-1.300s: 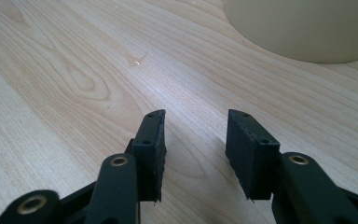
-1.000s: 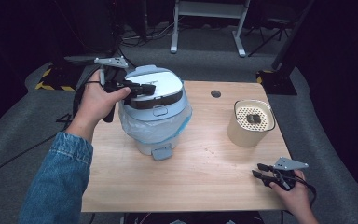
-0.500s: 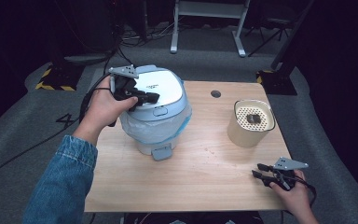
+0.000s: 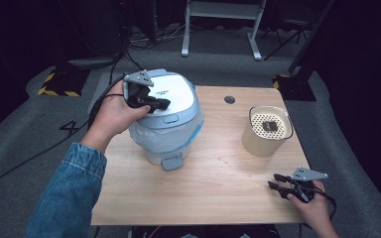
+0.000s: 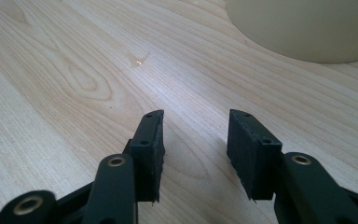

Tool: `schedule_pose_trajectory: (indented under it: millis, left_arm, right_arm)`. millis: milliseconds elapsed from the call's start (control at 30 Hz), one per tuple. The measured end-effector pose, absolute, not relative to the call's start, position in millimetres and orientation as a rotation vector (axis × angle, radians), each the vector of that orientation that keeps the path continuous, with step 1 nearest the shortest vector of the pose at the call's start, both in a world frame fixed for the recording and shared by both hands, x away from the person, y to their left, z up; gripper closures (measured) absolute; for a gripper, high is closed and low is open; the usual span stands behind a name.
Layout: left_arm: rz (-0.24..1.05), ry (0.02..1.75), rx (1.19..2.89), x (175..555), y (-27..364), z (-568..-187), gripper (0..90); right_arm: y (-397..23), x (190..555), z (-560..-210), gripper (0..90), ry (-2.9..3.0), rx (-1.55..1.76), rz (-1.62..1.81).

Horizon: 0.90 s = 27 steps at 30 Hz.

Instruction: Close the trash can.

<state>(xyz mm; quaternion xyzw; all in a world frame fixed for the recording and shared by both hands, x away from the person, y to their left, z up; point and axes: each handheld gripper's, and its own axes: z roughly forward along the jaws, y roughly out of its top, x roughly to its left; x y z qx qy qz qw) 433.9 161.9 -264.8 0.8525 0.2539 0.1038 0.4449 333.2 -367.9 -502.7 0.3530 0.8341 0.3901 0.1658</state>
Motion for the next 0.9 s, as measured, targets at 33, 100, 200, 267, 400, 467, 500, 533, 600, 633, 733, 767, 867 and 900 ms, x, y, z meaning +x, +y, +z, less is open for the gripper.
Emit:
schedule_pose_trajectory:
  millis: [33,100,200,267,400,467,500,533,600,633,733,767,867,900]
  left_arm:
    - [0.262,0.627,2.111,434,162,-265,90.0]
    - [0.269,0.630,2.107,433,162,-265,90.0]
    - [0.264,0.676,2.066,431,162,-264,74.0]
    - [0.252,0.674,2.047,428,166,-264,67.4]
    - [0.275,0.665,2.012,417,171,-260,56.6]
    - [0.289,0.668,1.992,408,174,-258,51.1]
    - [0.300,0.670,1.991,402,177,-256,49.2]
    - [0.301,0.677,1.986,397,178,-255,47.2]
    - [0.326,0.682,1.977,387,182,-253,44.1]
    - [0.334,0.685,1.975,382,183,-253,42.7]
    - [0.372,0.703,1.978,369,186,-252,39.9]
    - [0.386,0.713,1.980,364,188,-251,39.3]
    - [0.414,0.723,1.981,351,194,-250,39.1]
    - [0.420,0.729,1.979,347,197,-250,39.1]
  right_arm:
    - [-368,333,-503,56.3,2.375,1.004,1.111]
    - [-368,333,-503,56.3,2.376,1.005,1.111]
    - [-368,333,-503,56.2,2.376,1.008,1.112]
    - [-368,333,-503,56.1,2.377,1.007,1.113]
    - [-368,333,-503,55.6,2.378,1.007,1.113]
    - [-368,333,-503,54.7,2.381,1.002,1.113]
    - [-368,333,-503,54.3,2.382,0.999,1.113]
    - [-368,333,-503,53.9,2.383,0.997,1.114]
    - [-368,333,-503,48.7,2.380,1.002,1.107]
    - [-368,334,-503,45.6,2.372,1.019,1.101]
    - [-367,335,-503,38.8,2.365,1.038,1.089]
    - [-367,336,-503,37.3,2.363,1.042,1.085]
    - [-366,337,-503,36.4,2.362,1.046,1.080]
    - [-366,337,-503,36.4,2.362,1.046,1.080]
